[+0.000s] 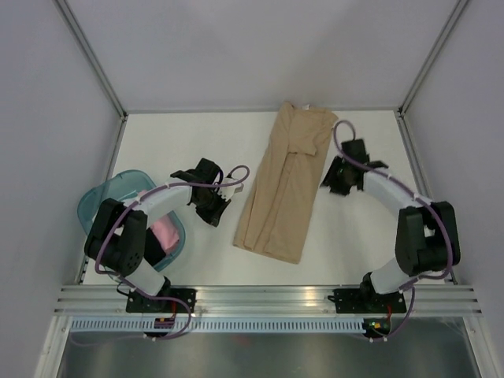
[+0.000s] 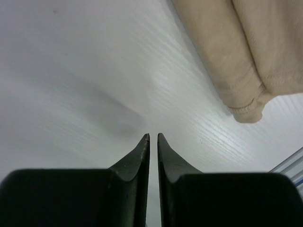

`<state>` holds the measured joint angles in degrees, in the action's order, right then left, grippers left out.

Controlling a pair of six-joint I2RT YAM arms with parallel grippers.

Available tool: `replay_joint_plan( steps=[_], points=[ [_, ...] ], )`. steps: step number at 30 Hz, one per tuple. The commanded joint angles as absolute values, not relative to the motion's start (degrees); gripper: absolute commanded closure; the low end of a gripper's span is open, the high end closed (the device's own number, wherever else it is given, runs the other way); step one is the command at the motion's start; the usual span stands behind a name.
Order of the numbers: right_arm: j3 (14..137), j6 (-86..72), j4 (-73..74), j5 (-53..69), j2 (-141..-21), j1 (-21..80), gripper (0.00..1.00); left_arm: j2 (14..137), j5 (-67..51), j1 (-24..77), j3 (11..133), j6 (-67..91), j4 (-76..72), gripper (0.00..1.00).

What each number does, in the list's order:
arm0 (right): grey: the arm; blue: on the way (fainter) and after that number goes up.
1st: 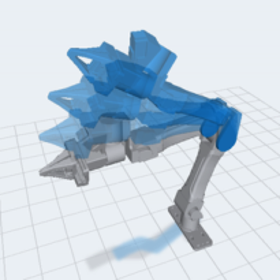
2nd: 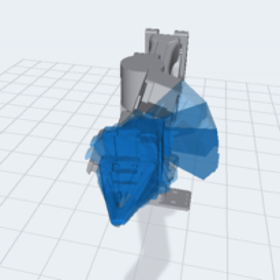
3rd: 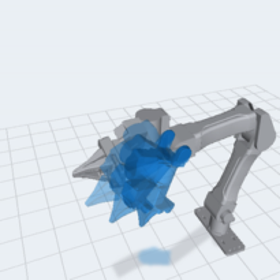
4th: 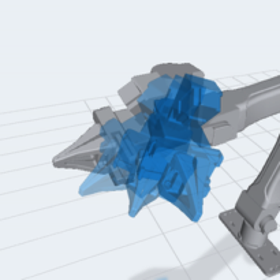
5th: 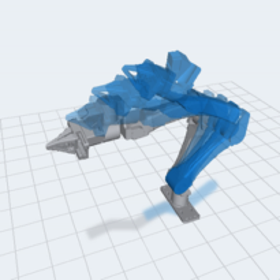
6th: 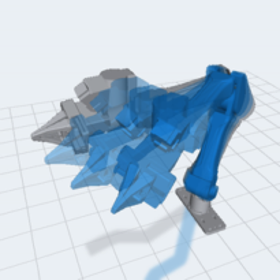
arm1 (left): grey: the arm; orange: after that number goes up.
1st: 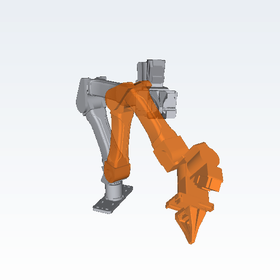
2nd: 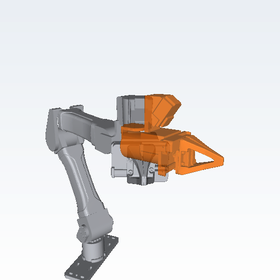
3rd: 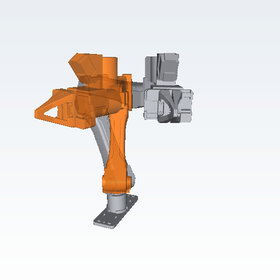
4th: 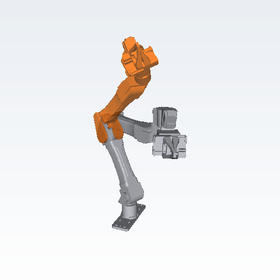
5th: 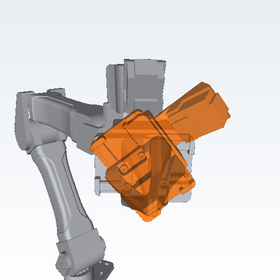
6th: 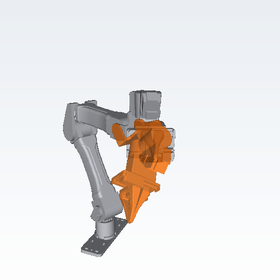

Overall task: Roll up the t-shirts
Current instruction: Fold the tshirt

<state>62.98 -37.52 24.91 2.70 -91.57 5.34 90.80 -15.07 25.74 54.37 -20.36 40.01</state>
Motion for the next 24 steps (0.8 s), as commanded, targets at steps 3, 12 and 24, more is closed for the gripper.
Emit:
replay_joint_plan(
  steps=[3, 12, 24],
  points=[
    [40.5, -44.9, 28.8, 0.4, -74.8, 18.3, 0.52, 93.0, -15.9, 25.3, 59.1, -16.4, 36.5, 0.84],
    [30.1, -54.7, 25.3, -1.2, -67.1, 39.5, 0.53, 95.5, -17.4, 24.9, 61.7, -13.0, 36.3, 0.84],
    [25.6, -58.4, 20.1, 0.4, -69.3, 42.4, 0.96, 93.9, -16.5, 24.9, 60.5, -13.2, 36.0, 0.83]
  ],
)
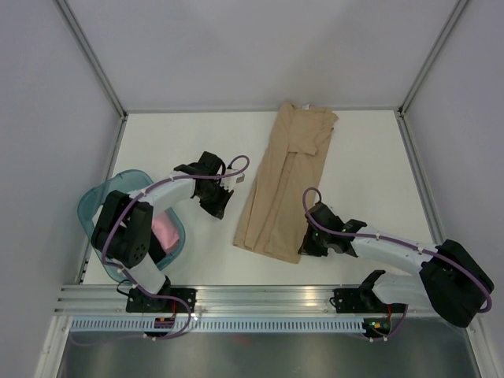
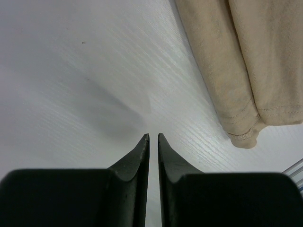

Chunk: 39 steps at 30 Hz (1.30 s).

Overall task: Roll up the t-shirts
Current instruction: Fold the tshirt

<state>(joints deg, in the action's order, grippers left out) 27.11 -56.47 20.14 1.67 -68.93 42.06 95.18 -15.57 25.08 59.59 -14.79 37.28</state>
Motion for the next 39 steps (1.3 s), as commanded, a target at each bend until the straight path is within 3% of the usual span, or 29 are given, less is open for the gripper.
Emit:
replay_joint_plan(
  steps=[1, 5, 9, 13, 14, 16, 18, 19, 25, 30, 39],
  points=[
    [26.8, -58.4, 24.1, -1.8, -69.5, 42.3, 0.99, 93.9, -16.6, 24.9, 60.5, -13.2, 36.0, 0.83],
    [27.7, -61.3, 37.2, -9.3, -66.6, 41.1, 1.00, 92.8, -17.0, 24.9, 59.9, -13.4, 35.9, 0.83],
    [25.6, -61.2, 43.2, -9.9, -56.4, 36.6, 1.00, 92.7, -17.8, 25.0, 59.8, -13.5, 35.9, 0.83],
    [24.9, -60.4, 44.6, -8.4, -53.4, 33.1, 0.98, 92.7, -18.2, 24.9, 59.7, -13.5, 35.9, 0.83],
    [25.0, -60.2, 44.5, -8.3, -54.0, 32.7, 0.94, 92.7, -18.6, 24.9, 59.6, -13.5, 35.9, 0.83],
    [27.0, -59.7, 45.3, -9.4, -56.2, 32.3, 0.67, 92.5, -19.2, 25.0, 59.5, -13.4, 36.0, 0.82],
    [29.7, -58.4, 46.6, -11.2, -57.6, 32.2, 0.54, 92.3, -21.1, 25.1, 59.3, -13.0, 36.1, 0.82],
    [33.6, -56.7, 48.2, -12.1, -57.9, 32.2, 0.53, 92.2, -21.9, 25.4, 59.2, -12.7, 36.2, 0.82],
    [44.9, -54.1, 43.6, -15.9, -62.1, 38.6, 0.53, 92.7, -26.4, 32.2, 60.3, -9.2, 36.6, 0.73],
    [36.9, -58.0, 19.6, -1.9, -67.4, 42.8, 0.62, 97.0, -30.9, 33.4, 62.0, 0.0, 35.9, 0.68],
    [30.9, -61.1, 7.0, 1.6, -73.3, 45.3, 0.64, 100.4, -31.6, 37.6, 62.1, 8.5, 29.6, 0.57]
  ],
)
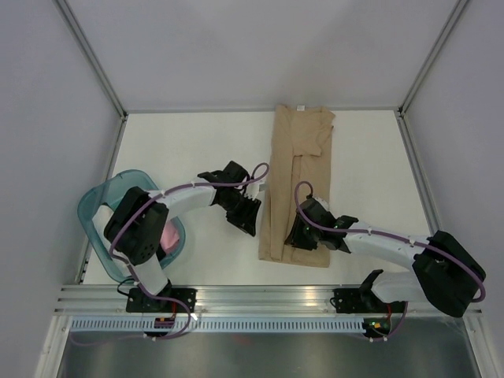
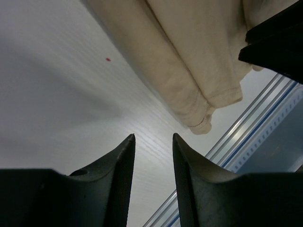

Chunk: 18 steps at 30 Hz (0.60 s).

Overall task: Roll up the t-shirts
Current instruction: Fold the tshirt

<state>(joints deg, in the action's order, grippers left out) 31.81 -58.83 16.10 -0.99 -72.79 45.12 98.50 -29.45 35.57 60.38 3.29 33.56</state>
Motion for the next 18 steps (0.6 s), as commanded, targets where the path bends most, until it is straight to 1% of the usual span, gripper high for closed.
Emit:
replay_joint_plan(
  steps=[1, 8, 18],
  points=[
    [30.8, -60.9, 7.0, 1.5, -73.7, 45.3, 0.64, 101.1, -31.5, 38.1, 62.1, 8.8, 29.4, 0.57],
    [31.1, -59.8, 5.3, 3.3, -77.3, 45.4, 0.66, 105.8, -30.8, 38.9, 62.8, 9.6, 28.7, 0.57],
    [29.7, -60.4, 5.1, 3.8, -77.0, 45.4, 0.69, 106.6, -32.1, 41.0, 63.2, 9.5, 27.0, 0.57]
  ],
)
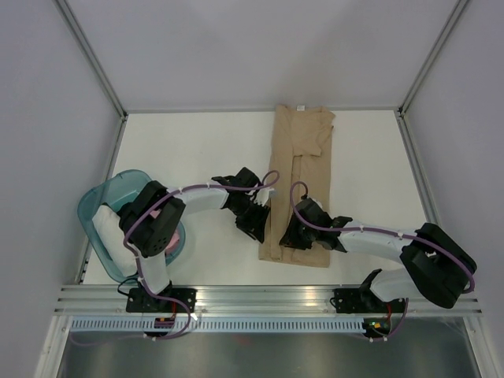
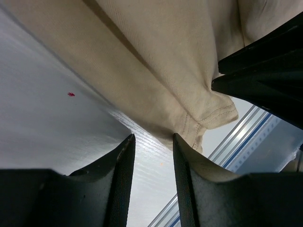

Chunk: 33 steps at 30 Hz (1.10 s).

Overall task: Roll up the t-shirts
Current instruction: Fold the tshirt

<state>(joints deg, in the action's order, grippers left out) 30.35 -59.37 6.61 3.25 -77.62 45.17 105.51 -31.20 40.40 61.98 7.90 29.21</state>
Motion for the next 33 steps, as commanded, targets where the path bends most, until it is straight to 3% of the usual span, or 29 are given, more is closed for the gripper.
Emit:
replay_joint_plan(
  steps=[1, 7, 11, 25, 30, 33],
  points=[
    [29.7, -60.4, 5.4, 3.7, -76.7, 45.4, 0.72, 107.0, -31.9, 41.0, 63.4, 9.7, 27.1, 0.57],
    [29.4, -60.4, 7.3, 2.8, -75.6, 45.4, 0.94, 109.2, -32.5, 41.1, 64.0, 9.9, 27.2, 0.68],
    [29.5, -60.5, 8.9, 1.4, -74.4, 45.4, 0.99, 109.2, -32.3, 41.1, 63.8, 9.8, 27.1, 0.97],
    [25.5, -61.3, 15.1, -2.7, -66.5, 44.7, 0.99, 107.8, -29.7, 41.0, 62.2, 8.7, 27.2, 0.98],
    [25.8, -60.1, 17.6, -3.6, -66.3, 43.7, 0.79, 107.4, -29.9, 41.0, 61.8, 8.0, 27.1, 0.98],
    [28.4, -57.9, 17.8, -4.4, -66.0, 43.3, 0.74, 107.2, -30.4, 41.1, 61.9, 7.7, 27.1, 0.98]
  ],
)
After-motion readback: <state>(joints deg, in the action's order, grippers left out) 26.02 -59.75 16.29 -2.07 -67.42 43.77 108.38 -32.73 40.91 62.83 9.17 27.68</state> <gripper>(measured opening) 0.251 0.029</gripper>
